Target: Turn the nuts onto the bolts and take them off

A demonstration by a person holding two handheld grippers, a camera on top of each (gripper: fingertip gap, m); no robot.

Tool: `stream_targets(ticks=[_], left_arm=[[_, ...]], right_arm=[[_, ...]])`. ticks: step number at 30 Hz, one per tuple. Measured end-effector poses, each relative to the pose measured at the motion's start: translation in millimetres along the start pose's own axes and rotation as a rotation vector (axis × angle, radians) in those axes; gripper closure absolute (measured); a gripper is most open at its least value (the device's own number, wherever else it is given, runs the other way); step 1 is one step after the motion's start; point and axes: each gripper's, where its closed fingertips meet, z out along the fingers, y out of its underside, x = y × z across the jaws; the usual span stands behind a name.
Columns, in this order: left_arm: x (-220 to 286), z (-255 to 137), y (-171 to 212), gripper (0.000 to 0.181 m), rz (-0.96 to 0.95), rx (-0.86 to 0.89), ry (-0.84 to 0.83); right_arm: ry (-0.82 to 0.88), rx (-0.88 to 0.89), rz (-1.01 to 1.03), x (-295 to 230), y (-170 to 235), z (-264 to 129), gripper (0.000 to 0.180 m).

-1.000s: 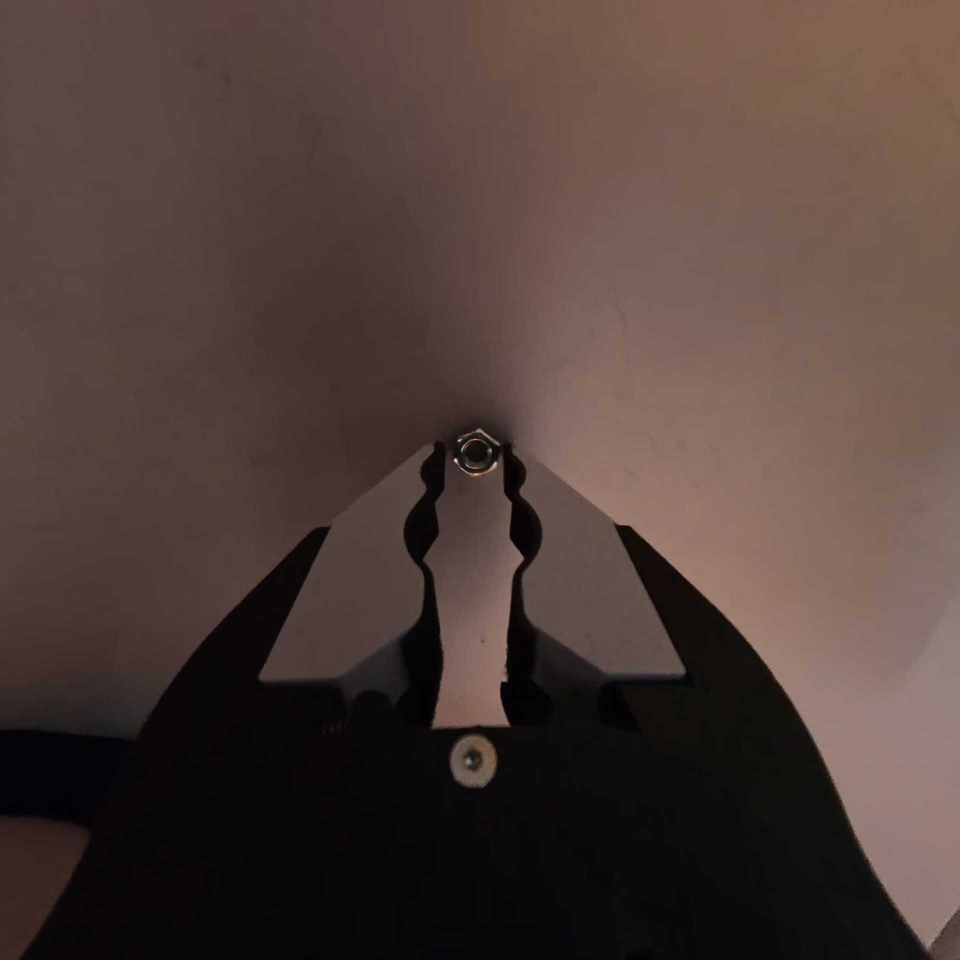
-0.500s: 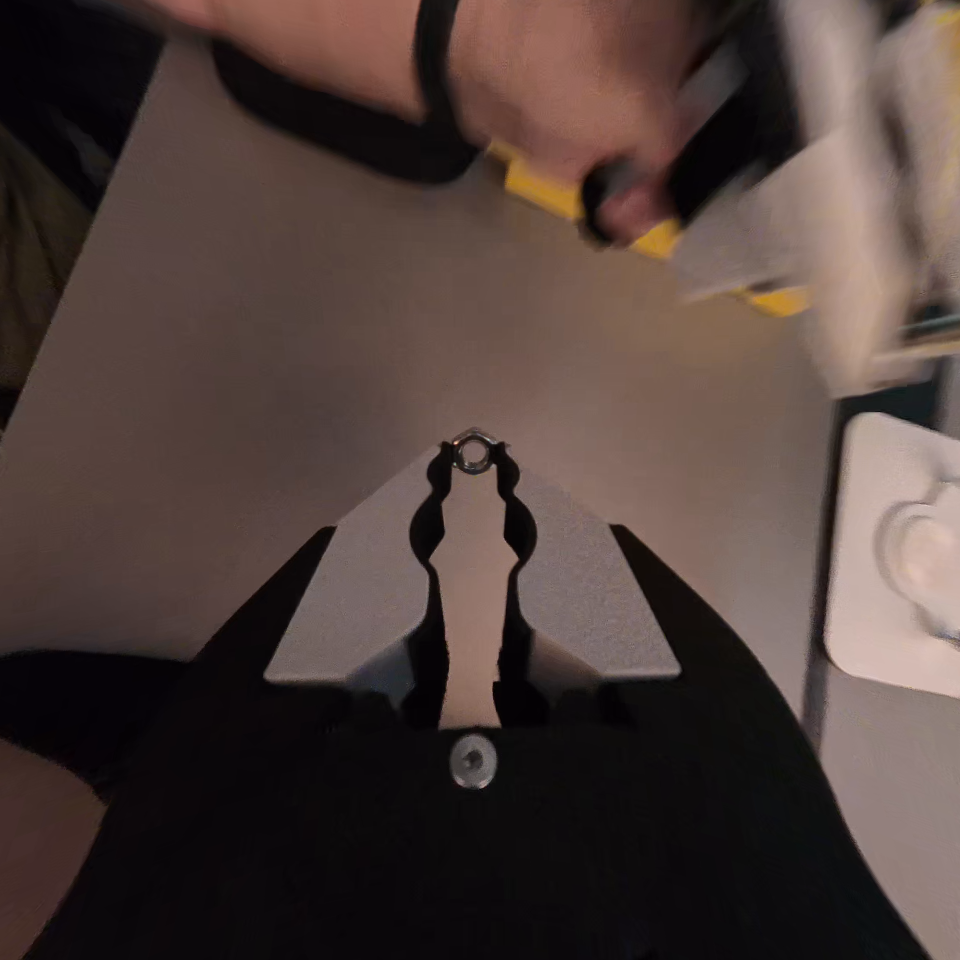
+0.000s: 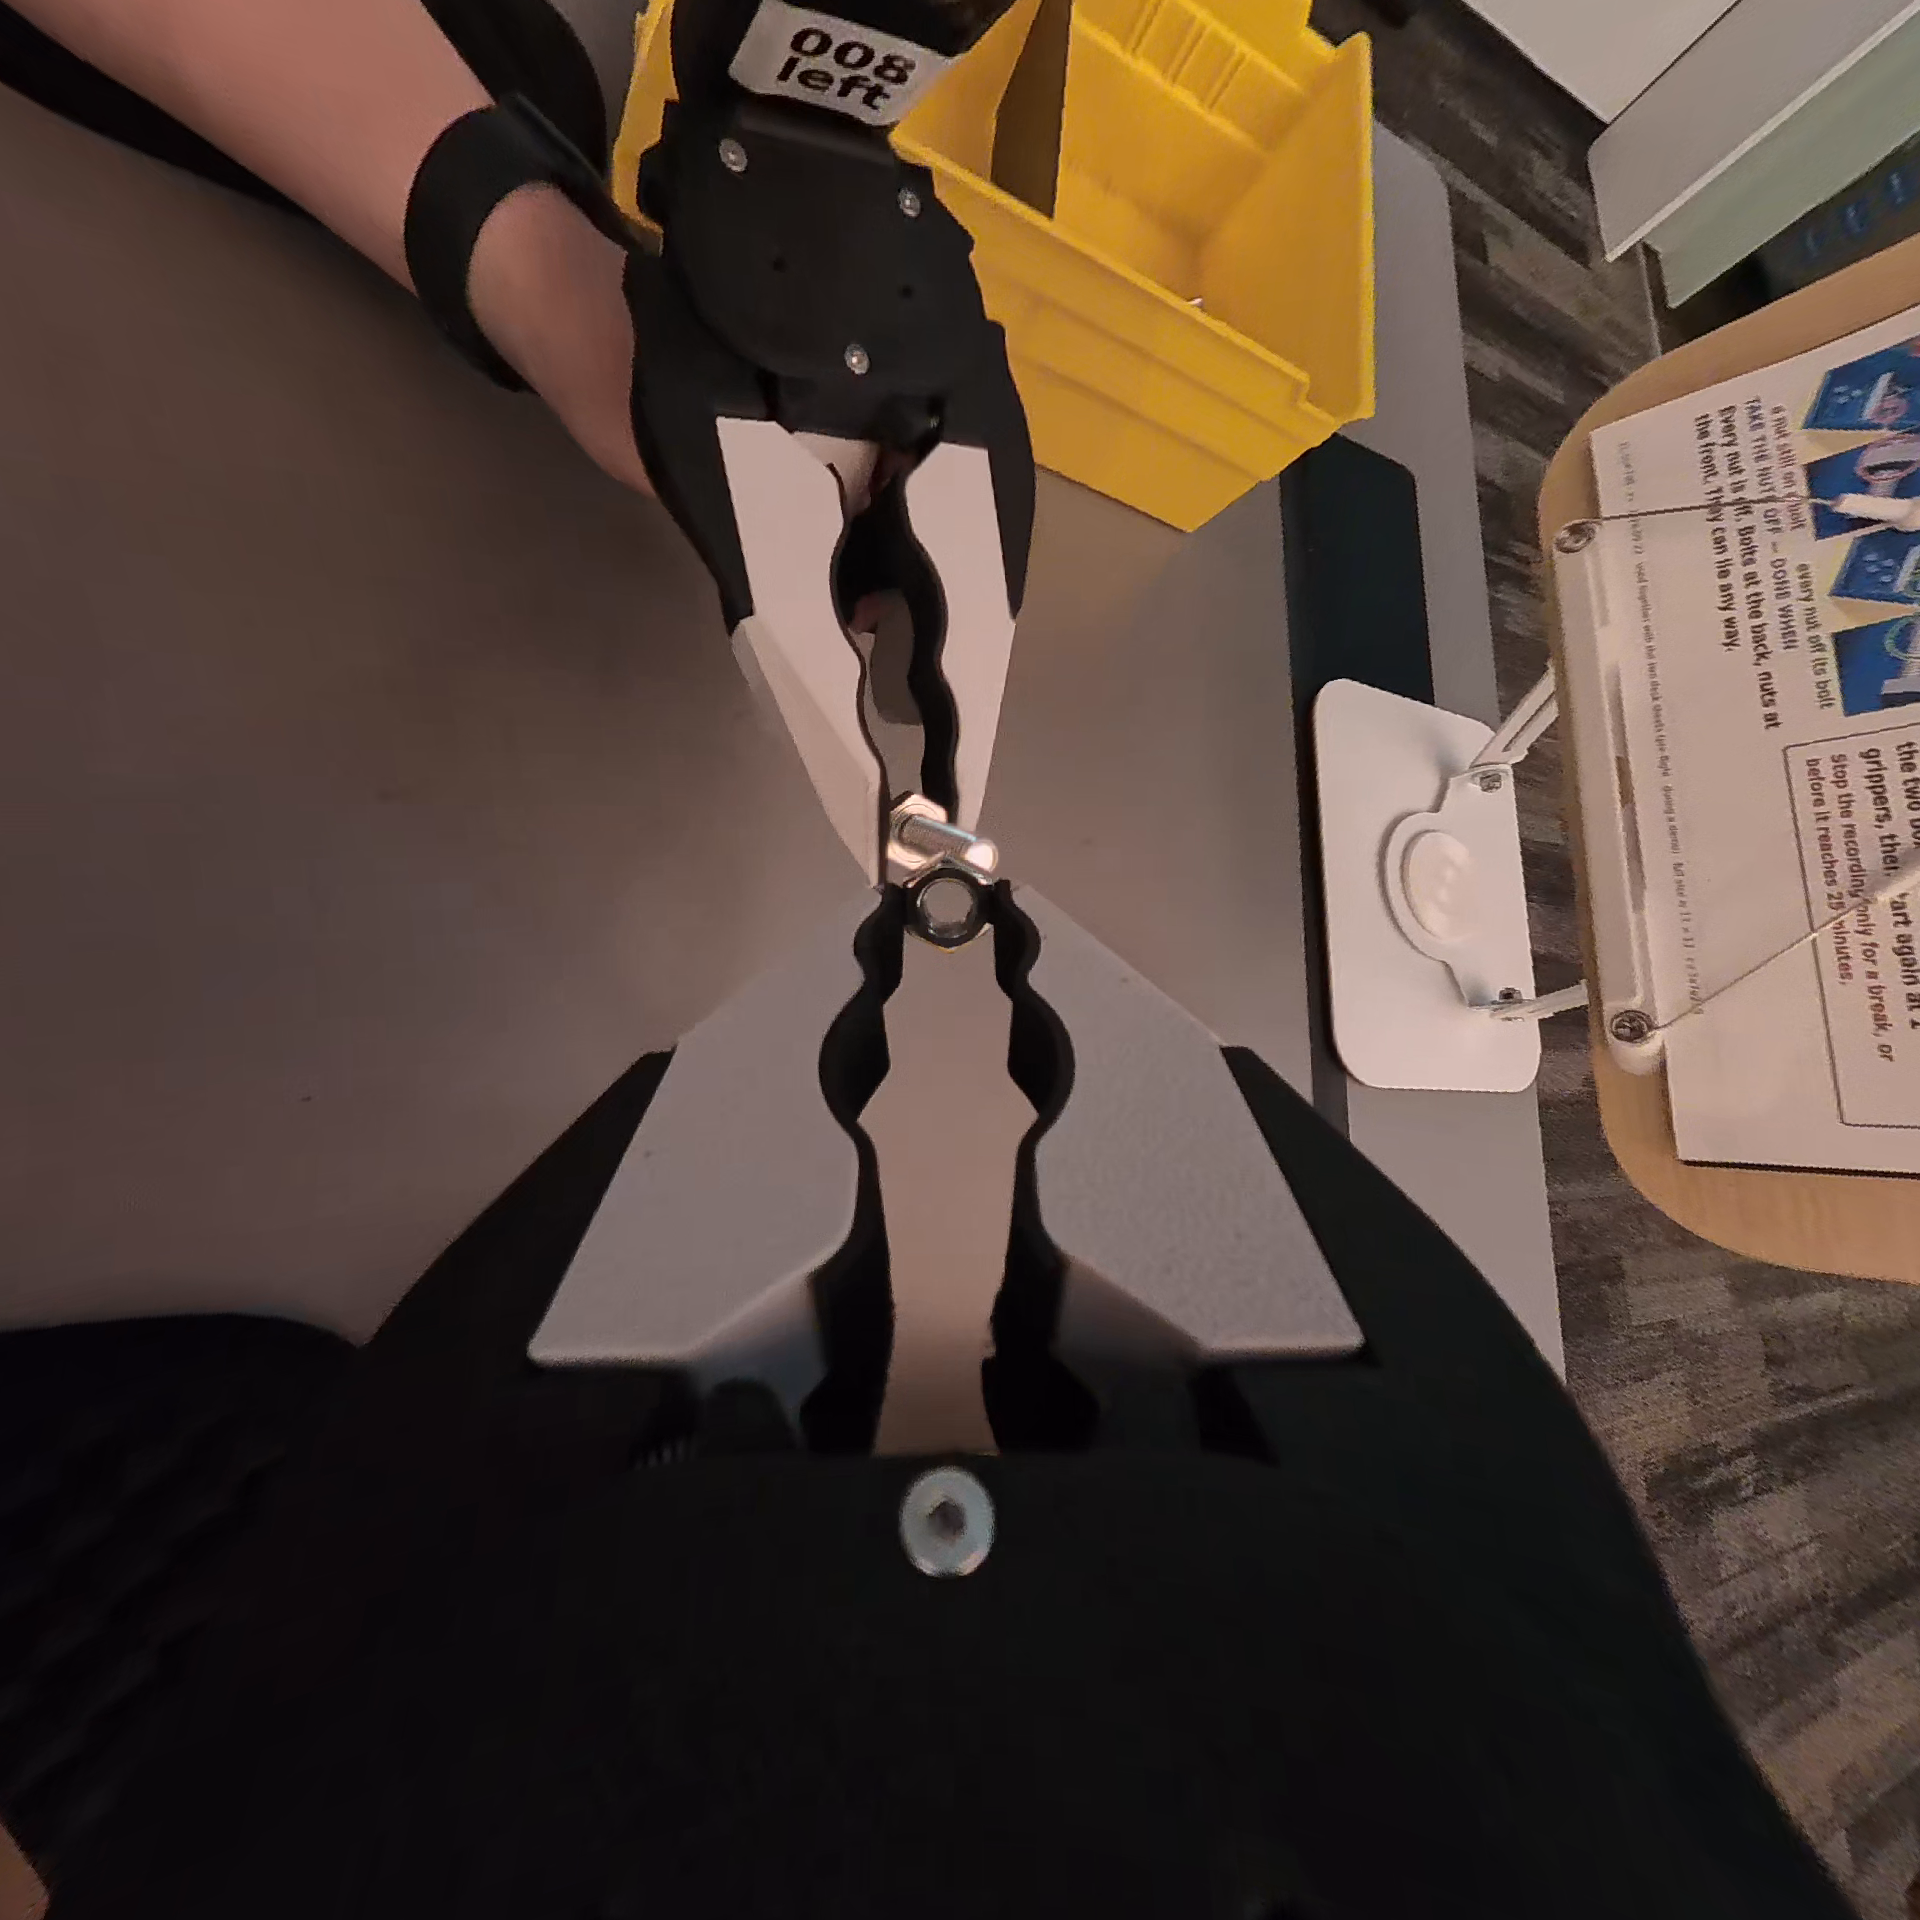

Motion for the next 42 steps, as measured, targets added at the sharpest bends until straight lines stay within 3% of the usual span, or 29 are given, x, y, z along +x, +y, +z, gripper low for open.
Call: stream_targets(ticks=[1, 8, 28, 42], left_arm=[[2, 1, 0, 0.165, 0.0, 0.0, 0.009], [15, 5, 3, 0.165, -0.009, -0.012, 0.066], [32, 2, -5, 0.165, 0.06, 0.02, 0.113], [44, 10, 12, 0.165, 0.246, -0.081, 0.09]], right_arm=[[-0.006, -0.006, -0.006, -1, 1, 1, 0.164], [-0.044, -0.038, -0.003, -7, 11, 6, 0.164], [-0.171, 0.172, 0.02, -21, -13, 1, 0.164], [-0.211, -0.029, -0.047, -44, 4, 1, 0.164]])
